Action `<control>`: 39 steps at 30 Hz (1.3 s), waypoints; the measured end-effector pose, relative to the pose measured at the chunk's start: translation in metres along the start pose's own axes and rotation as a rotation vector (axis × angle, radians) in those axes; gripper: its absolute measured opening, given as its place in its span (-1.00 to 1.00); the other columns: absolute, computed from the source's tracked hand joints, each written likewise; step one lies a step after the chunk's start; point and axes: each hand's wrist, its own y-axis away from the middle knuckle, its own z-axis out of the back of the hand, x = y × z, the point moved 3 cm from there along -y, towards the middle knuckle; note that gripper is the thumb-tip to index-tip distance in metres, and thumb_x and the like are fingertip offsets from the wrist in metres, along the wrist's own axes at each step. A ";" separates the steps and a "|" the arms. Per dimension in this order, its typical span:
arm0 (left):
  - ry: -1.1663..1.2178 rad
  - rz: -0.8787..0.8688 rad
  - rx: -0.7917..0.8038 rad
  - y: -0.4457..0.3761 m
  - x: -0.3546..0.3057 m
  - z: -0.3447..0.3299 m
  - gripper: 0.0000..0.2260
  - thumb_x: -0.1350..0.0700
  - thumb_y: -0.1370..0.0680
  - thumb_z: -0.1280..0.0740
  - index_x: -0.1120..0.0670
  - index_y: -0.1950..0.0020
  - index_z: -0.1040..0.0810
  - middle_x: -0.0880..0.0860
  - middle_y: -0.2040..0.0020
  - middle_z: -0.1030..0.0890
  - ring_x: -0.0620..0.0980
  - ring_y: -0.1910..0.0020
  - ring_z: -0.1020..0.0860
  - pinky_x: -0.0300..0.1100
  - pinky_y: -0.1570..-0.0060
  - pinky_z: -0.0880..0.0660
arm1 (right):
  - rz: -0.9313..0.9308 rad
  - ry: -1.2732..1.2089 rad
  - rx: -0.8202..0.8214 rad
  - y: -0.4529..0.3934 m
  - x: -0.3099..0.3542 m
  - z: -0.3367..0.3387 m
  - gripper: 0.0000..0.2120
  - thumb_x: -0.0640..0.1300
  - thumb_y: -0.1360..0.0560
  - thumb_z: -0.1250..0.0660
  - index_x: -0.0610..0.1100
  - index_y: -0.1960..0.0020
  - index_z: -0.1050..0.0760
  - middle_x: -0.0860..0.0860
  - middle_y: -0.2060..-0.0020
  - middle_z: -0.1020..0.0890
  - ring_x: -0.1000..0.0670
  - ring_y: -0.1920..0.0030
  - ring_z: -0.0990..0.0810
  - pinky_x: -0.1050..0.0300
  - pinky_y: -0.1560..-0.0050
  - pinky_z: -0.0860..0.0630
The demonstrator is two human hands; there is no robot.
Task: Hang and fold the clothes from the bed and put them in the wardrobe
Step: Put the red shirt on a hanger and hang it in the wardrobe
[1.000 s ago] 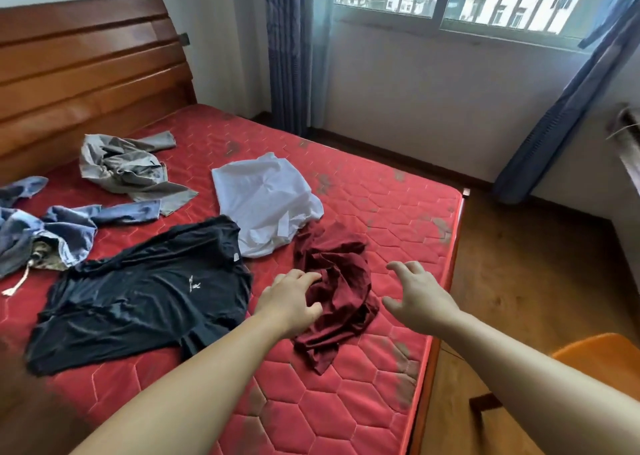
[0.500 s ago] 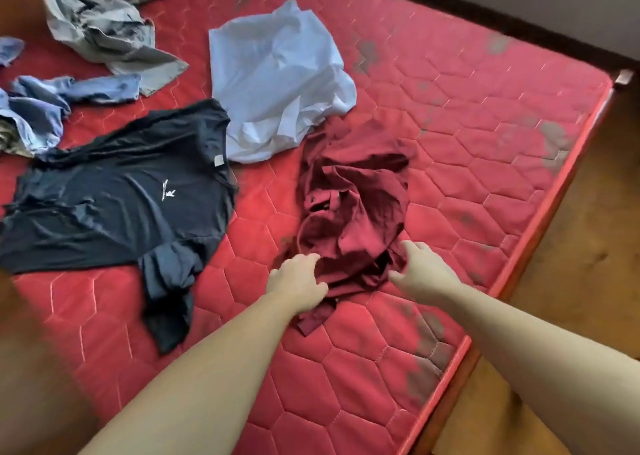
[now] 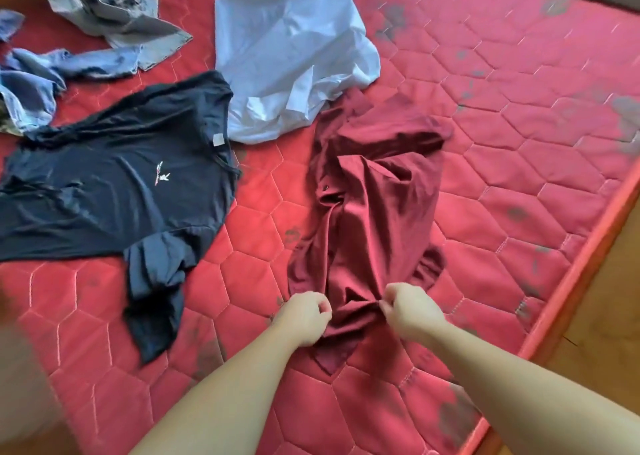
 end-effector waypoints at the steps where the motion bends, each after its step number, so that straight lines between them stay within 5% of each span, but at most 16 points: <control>1: 0.014 -0.024 -0.005 0.006 0.000 0.002 -0.90 0.06 -0.53 -0.25 -0.12 0.15 -0.51 -0.01 -0.04 -0.62 0.08 -0.08 -0.56 -0.05 -0.16 -0.46 | 0.003 -0.043 0.018 0.008 0.000 -0.002 -0.82 -0.07 -0.53 -0.20 -0.09 0.23 -0.38 -0.06 0.18 -0.57 -0.14 0.10 -0.54 0.11 0.19 -0.35; 5: 0.441 -0.001 -0.070 0.038 -0.006 0.030 -0.89 0.10 -0.62 -0.18 -0.02 0.06 -0.46 0.02 0.07 -0.56 0.06 0.03 -0.49 -0.10 -0.06 -0.42 | 0.014 -0.307 -0.068 0.054 0.018 0.013 -0.71 -0.17 -0.57 -0.16 -0.10 0.33 -0.29 -0.04 0.29 -0.44 -0.05 0.21 -0.39 0.06 0.25 -0.17; 10: 0.793 -0.137 -0.112 0.094 -0.040 0.106 -0.89 0.16 -0.63 -0.22 0.03 0.01 -0.53 -0.04 0.11 -0.54 -0.07 0.12 -0.49 -0.21 0.06 -0.41 | -0.090 -0.575 -0.237 0.107 0.069 0.082 -0.72 -0.17 -0.60 -0.05 -0.25 0.20 -0.40 -0.12 0.24 -0.50 -0.19 0.10 -0.51 -0.03 0.06 -0.43; 13: 0.815 -0.239 -0.063 0.133 -0.063 0.153 -0.89 0.05 -0.60 -0.28 -0.05 0.11 -0.55 -0.08 0.27 -0.49 -0.16 0.46 -0.44 -0.33 0.42 -0.43 | -0.098 -0.725 -0.399 0.143 0.094 0.134 -0.71 -0.17 -0.59 -0.05 -0.29 0.16 -0.44 -0.21 0.18 -0.53 -0.24 0.08 -0.52 -0.28 -0.11 -0.49; 17: 0.943 -0.451 0.128 0.206 -0.074 0.212 -0.84 0.07 -0.50 -0.46 -0.02 -0.04 -0.55 -0.05 0.16 -0.59 -0.15 0.36 -0.55 -0.24 0.44 -0.53 | -0.086 -0.908 -0.526 0.217 0.136 0.192 -0.74 -0.13 -0.58 -0.08 -0.14 0.25 -0.39 -0.16 0.24 -0.47 -0.12 0.17 -0.46 -0.30 -0.04 -0.54; 21: 0.654 -0.627 0.078 0.274 -0.076 0.270 -0.56 0.12 -0.38 -0.55 -0.01 -0.19 -0.48 0.03 0.04 -0.60 -0.04 0.20 -0.60 -0.10 0.27 -0.60 | 0.054 -0.938 -0.637 0.301 0.201 0.251 -0.74 -0.11 -0.59 -0.09 -0.08 0.27 -0.36 -0.10 0.28 -0.43 -0.07 0.25 -0.45 -0.09 0.16 -0.52; 25: 0.503 -0.830 0.052 0.336 -0.086 0.305 -0.37 0.02 -0.27 -0.60 -0.07 -0.28 -0.45 -0.08 -0.13 -0.61 -0.12 -0.13 -0.58 -0.11 -0.18 -0.53 | 0.250 -0.990 -0.752 0.382 0.263 0.311 -0.72 -0.10 -0.63 -0.11 -0.05 0.26 -0.35 -0.06 0.31 -0.40 -0.05 0.29 -0.44 0.17 0.35 -0.47; 28: 0.308 -0.896 0.083 0.375 -0.093 0.306 -0.64 -0.01 -0.38 -0.55 -0.11 -0.11 -0.53 -0.20 0.04 -0.61 -0.23 0.05 -0.58 -0.49 0.12 -0.46 | 0.353 -1.168 -0.801 0.443 0.287 0.344 -0.74 -0.10 -0.60 -0.15 -0.03 0.27 -0.40 0.02 0.40 -0.47 0.03 0.39 -0.49 0.28 0.45 -0.45; 30: 0.180 -0.895 -0.044 0.393 -0.098 0.303 -0.81 -0.01 -0.49 -0.45 0.06 -0.02 -0.62 -0.02 0.10 -0.66 -0.10 0.13 -0.58 -0.38 0.14 -0.47 | 0.395 -1.259 -0.839 0.478 0.288 0.359 -0.76 -0.07 -0.60 -0.16 -0.03 0.24 -0.42 0.08 0.47 -0.52 0.07 0.45 -0.53 0.26 0.46 -0.46; 32: 0.313 -0.916 -0.143 0.414 -0.105 0.304 -0.79 0.06 -0.55 -0.39 0.22 0.04 -0.64 0.07 0.20 -0.61 -0.06 0.20 -0.52 -0.34 0.22 -0.43 | 0.411 -1.224 -0.862 0.503 0.277 0.360 -0.83 -0.02 -0.61 -0.18 -0.03 0.13 -0.42 0.12 0.45 -0.58 0.11 0.46 -0.56 0.25 0.46 -0.47; 35: 0.567 -0.915 -0.252 0.451 -0.119 0.315 -0.84 0.05 -0.56 -0.36 0.13 0.03 -0.66 -0.03 0.20 -0.59 -0.13 0.22 -0.52 -0.51 0.37 -0.36 | 0.335 -1.044 -0.752 0.512 0.241 0.316 -0.69 0.12 -0.55 -0.29 0.03 -0.22 -0.37 0.06 0.07 -0.64 0.09 0.23 -0.61 0.16 0.24 -0.52; 39: 0.770 -0.909 -0.271 0.490 -0.131 0.318 -0.82 0.06 -0.59 -0.32 0.01 0.21 -0.56 -0.06 0.26 -0.57 -0.12 0.26 -0.50 -0.30 0.22 -0.47 | 0.310 -0.859 -0.331 0.507 0.203 0.200 -0.32 0.03 -0.39 -0.50 0.10 -0.40 -0.24 0.14 -0.18 -0.54 0.25 -0.08 -0.59 0.30 -0.08 -0.53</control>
